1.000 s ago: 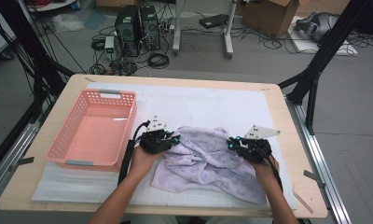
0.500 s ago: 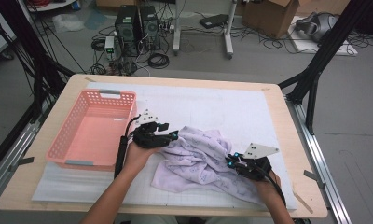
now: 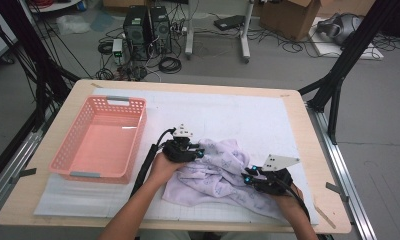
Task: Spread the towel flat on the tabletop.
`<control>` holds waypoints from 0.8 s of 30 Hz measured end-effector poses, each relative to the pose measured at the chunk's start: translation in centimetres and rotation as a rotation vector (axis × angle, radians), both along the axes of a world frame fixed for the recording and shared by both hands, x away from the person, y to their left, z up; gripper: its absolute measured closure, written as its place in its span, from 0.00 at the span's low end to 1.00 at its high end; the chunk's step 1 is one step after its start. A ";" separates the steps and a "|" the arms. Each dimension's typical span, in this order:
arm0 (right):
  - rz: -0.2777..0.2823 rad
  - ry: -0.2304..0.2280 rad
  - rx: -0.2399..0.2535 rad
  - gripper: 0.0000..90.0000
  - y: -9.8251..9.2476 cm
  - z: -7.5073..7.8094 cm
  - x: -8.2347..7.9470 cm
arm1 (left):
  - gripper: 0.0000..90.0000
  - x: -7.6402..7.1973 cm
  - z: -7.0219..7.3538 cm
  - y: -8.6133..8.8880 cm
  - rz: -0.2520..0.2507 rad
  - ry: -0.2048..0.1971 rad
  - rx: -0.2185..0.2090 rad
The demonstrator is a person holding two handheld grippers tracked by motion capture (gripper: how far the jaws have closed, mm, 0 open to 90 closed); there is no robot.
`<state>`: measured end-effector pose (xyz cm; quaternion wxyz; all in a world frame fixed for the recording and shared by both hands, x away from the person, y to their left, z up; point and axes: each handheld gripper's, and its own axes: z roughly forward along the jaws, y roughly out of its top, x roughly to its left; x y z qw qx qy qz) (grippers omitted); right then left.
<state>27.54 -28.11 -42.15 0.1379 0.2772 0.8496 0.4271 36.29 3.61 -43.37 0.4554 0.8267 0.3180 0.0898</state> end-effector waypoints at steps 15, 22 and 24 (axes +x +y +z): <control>-0.200 -0.012 0.078 0.63 0.9 4.5 6.8 | 0.90 -1.6 0.1 -0.3 -0.026 -0.084 0.024; -0.068 0.242 -0.028 0.61 4.9 0.0 9.5 | 0.91 -1.3 0.2 0.2 0.017 -0.101 0.000; -0.023 0.247 -0.046 0.84 5.6 -0.3 9.5 | 0.92 -1.1 0.4 0.6 0.046 -0.114 -0.012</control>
